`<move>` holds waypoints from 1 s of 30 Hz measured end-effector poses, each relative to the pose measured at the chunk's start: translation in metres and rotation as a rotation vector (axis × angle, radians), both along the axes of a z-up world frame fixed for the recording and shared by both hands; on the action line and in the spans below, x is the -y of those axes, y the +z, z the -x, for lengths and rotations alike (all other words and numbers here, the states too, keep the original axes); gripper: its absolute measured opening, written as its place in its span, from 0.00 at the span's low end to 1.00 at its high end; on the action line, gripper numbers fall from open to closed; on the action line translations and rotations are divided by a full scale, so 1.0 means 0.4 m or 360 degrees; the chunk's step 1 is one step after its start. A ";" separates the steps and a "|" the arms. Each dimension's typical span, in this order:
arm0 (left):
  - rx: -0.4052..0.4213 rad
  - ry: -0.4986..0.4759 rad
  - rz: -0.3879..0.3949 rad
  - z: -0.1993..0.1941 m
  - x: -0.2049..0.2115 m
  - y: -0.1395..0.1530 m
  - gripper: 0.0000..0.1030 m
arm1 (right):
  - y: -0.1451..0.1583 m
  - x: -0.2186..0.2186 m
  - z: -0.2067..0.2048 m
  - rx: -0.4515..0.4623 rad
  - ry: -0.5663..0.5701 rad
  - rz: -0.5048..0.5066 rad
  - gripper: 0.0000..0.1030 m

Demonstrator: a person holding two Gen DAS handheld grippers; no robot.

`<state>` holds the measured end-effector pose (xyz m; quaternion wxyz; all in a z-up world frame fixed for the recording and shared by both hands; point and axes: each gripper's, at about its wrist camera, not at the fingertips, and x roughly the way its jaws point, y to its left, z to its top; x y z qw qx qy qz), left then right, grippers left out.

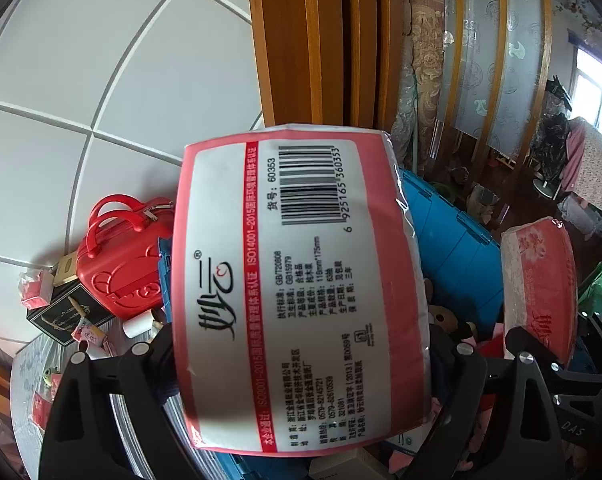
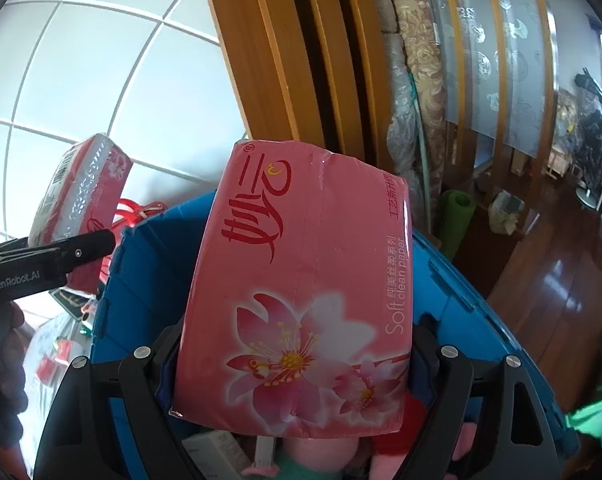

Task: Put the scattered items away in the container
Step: 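Lower both tissue packs into the blue crate and open both tools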

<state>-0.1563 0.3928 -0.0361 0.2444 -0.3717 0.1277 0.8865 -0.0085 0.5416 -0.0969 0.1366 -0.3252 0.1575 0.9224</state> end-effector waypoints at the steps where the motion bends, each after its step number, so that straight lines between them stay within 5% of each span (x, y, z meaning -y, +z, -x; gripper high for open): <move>1: 0.0004 -0.0002 0.0000 0.004 -0.002 0.000 0.89 | -0.002 -0.003 0.009 -0.0001 0.0006 0.0002 0.83; 14: -0.0004 -0.0018 -0.0012 0.063 -0.024 0.010 0.89 | -0.013 -0.006 0.090 0.0000 0.0038 -0.0005 0.84; 18: 0.0060 -0.0029 -0.0026 0.083 -0.032 0.005 0.92 | -0.003 -0.009 0.094 -0.0030 0.0029 -0.0027 0.99; 30: 0.0049 0.0005 -0.0077 0.087 -0.006 0.014 0.99 | -0.004 -0.017 0.061 -0.0011 -0.0003 0.0003 1.00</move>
